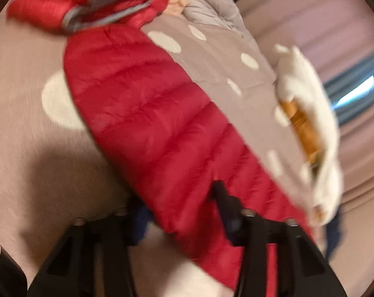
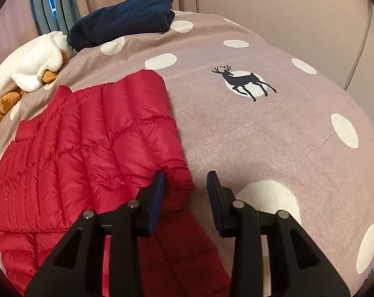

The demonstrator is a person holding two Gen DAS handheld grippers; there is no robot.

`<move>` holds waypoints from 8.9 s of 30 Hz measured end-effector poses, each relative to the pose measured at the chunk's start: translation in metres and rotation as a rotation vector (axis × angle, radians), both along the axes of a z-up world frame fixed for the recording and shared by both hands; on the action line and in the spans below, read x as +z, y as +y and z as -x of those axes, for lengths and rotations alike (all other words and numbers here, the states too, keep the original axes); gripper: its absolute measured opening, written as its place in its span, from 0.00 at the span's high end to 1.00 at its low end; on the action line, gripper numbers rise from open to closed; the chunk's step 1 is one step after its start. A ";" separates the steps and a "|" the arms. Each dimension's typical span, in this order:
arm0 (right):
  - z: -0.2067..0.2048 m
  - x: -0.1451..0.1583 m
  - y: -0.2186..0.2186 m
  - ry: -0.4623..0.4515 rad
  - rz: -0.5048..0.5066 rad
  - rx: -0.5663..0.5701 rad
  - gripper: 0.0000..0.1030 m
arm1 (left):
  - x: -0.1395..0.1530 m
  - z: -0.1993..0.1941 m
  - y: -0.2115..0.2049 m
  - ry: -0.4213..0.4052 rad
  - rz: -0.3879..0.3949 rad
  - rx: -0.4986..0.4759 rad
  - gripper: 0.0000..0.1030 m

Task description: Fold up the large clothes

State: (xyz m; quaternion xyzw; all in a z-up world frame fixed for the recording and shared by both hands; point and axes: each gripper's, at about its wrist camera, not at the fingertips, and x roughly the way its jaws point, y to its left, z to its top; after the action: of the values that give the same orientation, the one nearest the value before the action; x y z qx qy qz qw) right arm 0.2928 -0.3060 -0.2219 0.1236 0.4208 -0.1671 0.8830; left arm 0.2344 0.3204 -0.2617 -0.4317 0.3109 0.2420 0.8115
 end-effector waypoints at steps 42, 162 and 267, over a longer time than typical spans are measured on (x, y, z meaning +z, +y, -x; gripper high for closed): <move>0.051 0.049 -0.088 -0.172 -0.136 -0.215 0.86 | 0.079 -0.059 -0.298 0.101 -0.487 -0.485 0.49; 0.068 0.103 0.095 -0.187 0.081 0.337 0.15 | 0.053 -0.016 -0.224 0.256 -0.494 -0.381 0.80; 0.269 -0.020 0.019 -0.214 -0.489 0.057 0.25 | 0.012 0.189 -0.277 -0.151 0.273 -0.680 0.25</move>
State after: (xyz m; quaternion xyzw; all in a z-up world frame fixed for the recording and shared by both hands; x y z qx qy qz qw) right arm 0.0242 -0.2875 -0.2422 0.3382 0.3562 -0.0216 0.8708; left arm 0.0453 0.0435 -0.2497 -0.4247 0.4050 -0.1177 0.8011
